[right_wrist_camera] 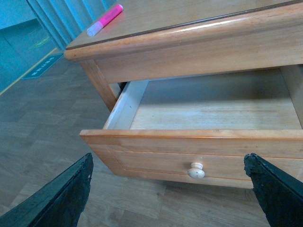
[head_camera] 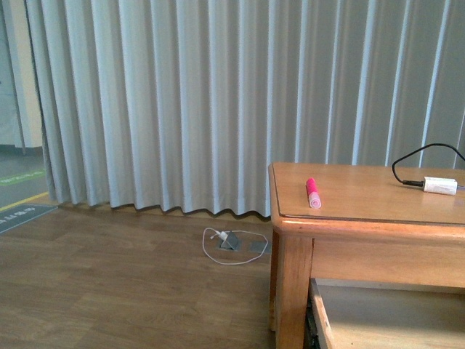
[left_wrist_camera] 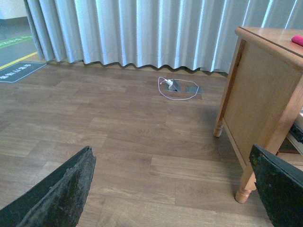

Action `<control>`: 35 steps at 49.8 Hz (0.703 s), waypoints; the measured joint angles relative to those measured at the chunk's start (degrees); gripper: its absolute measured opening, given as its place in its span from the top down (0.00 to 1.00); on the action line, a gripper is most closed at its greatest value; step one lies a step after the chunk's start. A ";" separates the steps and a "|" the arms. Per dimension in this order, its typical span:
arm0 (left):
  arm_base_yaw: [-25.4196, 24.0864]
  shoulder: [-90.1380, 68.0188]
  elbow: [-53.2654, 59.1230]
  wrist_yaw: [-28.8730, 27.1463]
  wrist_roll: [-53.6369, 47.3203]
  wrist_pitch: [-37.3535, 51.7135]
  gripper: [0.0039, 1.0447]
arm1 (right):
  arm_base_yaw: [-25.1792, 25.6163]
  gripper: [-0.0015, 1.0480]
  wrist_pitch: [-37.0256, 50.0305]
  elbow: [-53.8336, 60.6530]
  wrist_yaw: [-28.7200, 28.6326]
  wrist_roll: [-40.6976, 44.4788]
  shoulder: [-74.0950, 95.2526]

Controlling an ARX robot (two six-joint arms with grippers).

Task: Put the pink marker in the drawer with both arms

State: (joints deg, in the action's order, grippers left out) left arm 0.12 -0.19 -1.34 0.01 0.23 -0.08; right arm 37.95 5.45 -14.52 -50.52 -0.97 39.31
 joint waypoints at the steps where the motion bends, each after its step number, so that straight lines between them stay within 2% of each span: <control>1: 0.00 0.00 0.00 -0.02 0.00 0.00 0.05 | 0.00 0.08 0.00 0.00 0.00 -0.02 0.00; 23: 0.00 0.00 0.00 0.00 0.00 0.00 0.05 | 0.00 0.08 0.00 0.00 0.00 -0.37 0.00; 25: 1.31 -0.76 -0.04 -3.30 1.14 0.15 0.05 | 0.00 0.08 0.00 0.00 0.00 -0.39 0.00; 29: 5.09 -6.64 -0.90 -15.08 4.70 3.17 0.05 | 0.00 0.08 -0.02 0.00 0.00 -0.39 0.00; 31: 5.55 -10.78 -1.77 -16.20 5.49 4.87 0.05 | 0.00 0.08 0.00 0.00 0.00 -0.39 0.00; 35: 5.53 -20.87 -6.36 -14.58 6.51 10.99 0.05 | 0.00 0.08 -0.02 0.00 -0.13 -0.39 -0.07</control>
State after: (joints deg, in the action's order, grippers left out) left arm 5.65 -21.06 -7.70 -14.57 6.74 10.92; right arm 37.95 5.43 -14.52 -50.65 -1.37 39.24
